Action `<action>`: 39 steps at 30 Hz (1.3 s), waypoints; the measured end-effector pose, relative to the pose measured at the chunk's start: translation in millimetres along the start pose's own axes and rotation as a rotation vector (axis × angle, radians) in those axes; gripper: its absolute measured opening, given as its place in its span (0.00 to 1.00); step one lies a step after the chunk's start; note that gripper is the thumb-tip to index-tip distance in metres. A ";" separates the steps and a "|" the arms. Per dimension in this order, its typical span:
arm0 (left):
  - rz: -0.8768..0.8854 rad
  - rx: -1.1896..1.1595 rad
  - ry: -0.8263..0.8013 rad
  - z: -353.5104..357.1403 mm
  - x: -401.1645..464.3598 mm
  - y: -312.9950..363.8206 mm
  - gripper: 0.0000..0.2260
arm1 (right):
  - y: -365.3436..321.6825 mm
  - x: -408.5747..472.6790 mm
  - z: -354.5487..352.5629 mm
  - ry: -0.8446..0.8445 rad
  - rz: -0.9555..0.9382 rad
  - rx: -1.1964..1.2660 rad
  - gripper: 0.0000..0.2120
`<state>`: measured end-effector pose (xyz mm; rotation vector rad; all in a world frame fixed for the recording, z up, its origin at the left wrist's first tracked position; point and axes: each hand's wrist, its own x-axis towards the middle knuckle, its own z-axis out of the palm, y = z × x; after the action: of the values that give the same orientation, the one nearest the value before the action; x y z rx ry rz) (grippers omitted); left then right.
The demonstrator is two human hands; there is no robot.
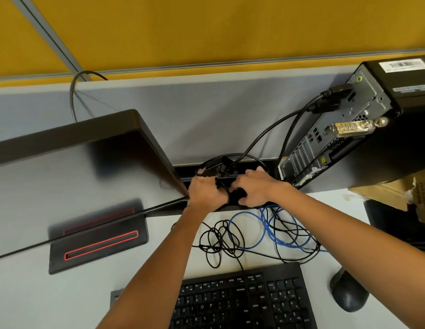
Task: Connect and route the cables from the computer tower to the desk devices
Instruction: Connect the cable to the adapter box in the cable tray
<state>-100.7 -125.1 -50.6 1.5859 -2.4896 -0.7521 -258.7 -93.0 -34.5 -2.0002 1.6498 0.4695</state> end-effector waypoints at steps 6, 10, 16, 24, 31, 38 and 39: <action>-0.229 -0.063 0.101 4.3 3.8 3.4 0.08 | -13.2 12.6 9.7 0.075 -0.004 0.208 0.18; -0.334 0.163 -0.089 2.7 15.1 -7.5 0.14 | -20.1 18.1 12.5 0.183 0.039 0.228 0.16; -0.298 0.103 -0.238 18.3 -16.5 -23.8 0.28 | -32.7 29.0 24.2 0.166 0.189 -0.258 0.07; -0.379 0.263 -0.408 8.0 10.7 -10.4 0.20 | -48.7 42.3 23.3 0.105 0.280 -0.180 0.11; -0.413 0.361 -0.436 18.9 34.0 -21.3 0.19 | -31.7 5.0 -9.1 0.334 0.267 -0.168 0.14; -0.382 0.294 -0.468 18.3 32.5 -16.5 0.15 | -25.1 -8.7 -19.1 0.203 0.272 -0.276 0.12; -0.363 0.246 -0.482 16.6 32.3 -15.9 0.16 | -24.8 -6.0 -21.8 0.186 0.279 -0.283 0.12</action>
<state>-107.8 -152.8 -78.1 2.2147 -2.7306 -1.0084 -236.8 -97.3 -9.4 -2.0693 2.0939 0.6658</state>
